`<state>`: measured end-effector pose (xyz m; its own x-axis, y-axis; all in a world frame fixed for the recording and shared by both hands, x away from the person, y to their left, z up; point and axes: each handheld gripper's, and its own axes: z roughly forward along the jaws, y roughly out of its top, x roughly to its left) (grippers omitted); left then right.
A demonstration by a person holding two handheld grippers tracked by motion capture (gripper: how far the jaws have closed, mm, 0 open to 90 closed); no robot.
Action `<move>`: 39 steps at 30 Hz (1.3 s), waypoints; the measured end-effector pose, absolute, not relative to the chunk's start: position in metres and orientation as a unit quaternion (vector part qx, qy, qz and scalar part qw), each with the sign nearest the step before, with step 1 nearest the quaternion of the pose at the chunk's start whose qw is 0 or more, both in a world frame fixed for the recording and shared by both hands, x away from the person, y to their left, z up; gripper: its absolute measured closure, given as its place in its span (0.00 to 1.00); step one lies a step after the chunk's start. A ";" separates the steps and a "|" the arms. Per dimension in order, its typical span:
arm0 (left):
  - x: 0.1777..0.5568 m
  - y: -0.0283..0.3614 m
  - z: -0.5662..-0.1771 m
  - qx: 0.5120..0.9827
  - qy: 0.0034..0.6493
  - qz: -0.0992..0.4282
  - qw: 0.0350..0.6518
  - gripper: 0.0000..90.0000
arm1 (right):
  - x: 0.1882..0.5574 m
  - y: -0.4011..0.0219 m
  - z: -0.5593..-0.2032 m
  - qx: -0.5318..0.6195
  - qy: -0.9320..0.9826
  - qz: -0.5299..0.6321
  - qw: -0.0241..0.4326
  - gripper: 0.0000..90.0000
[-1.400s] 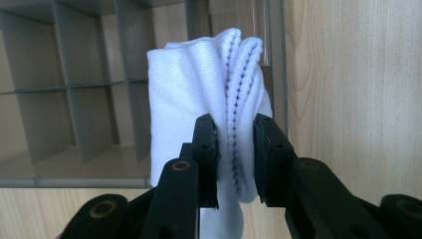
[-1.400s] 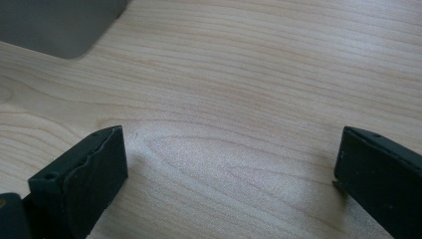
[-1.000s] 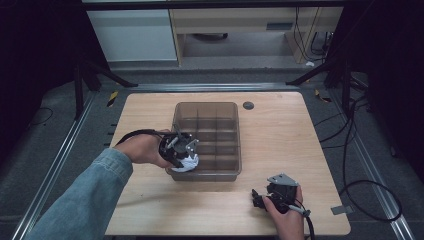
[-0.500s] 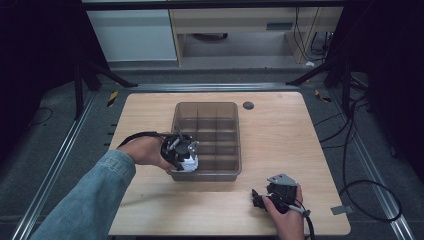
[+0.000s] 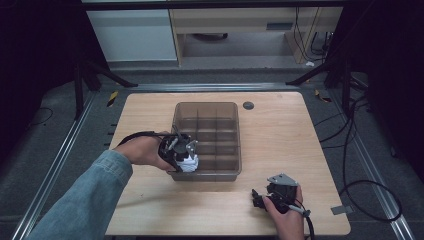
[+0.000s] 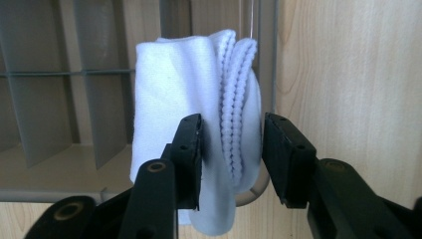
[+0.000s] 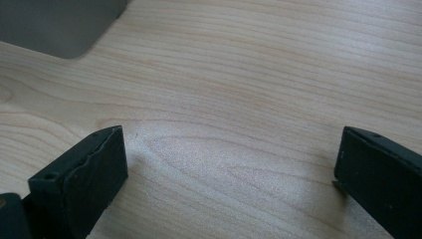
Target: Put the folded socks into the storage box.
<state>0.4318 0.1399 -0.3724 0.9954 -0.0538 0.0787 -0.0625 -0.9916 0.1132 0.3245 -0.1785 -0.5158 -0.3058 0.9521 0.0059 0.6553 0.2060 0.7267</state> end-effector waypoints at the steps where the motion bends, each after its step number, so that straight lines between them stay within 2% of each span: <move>1: 0.432 0.141 -0.371 0.997 -0.028 0.040 0.064 0.65 | 0.325 -0.179 -0.516 0.542 0.742 0.321 0.231 0.01; 7: 0.434 0.142 -0.359 0.995 -0.027 0.048 0.082 0.68 | 0.325 -0.178 -0.516 0.542 0.741 0.321 0.231 0.01; 9: 0.437 0.142 -0.355 0.994 -0.022 0.054 0.094 0.74 | 0.325 -0.179 -0.516 0.542 0.742 0.321 0.231 0.01; 13: 0.442 0.144 -0.354 0.993 -0.016 0.062 0.104 0.78 | 0.325 -0.178 -0.516 0.542 0.741 0.321 0.231 0.01; 18: 0.449 0.147 -0.353 0.991 -0.006 0.063 0.122 0.87 | 0.325 -0.178 -0.516 0.542 0.741 0.321 0.231 0.01; 39: 0.456 0.139 -0.386 0.995 0.006 0.066 0.069 0.89 | 0.325 -0.178 -0.516 0.542 0.741 0.321 0.231 0.01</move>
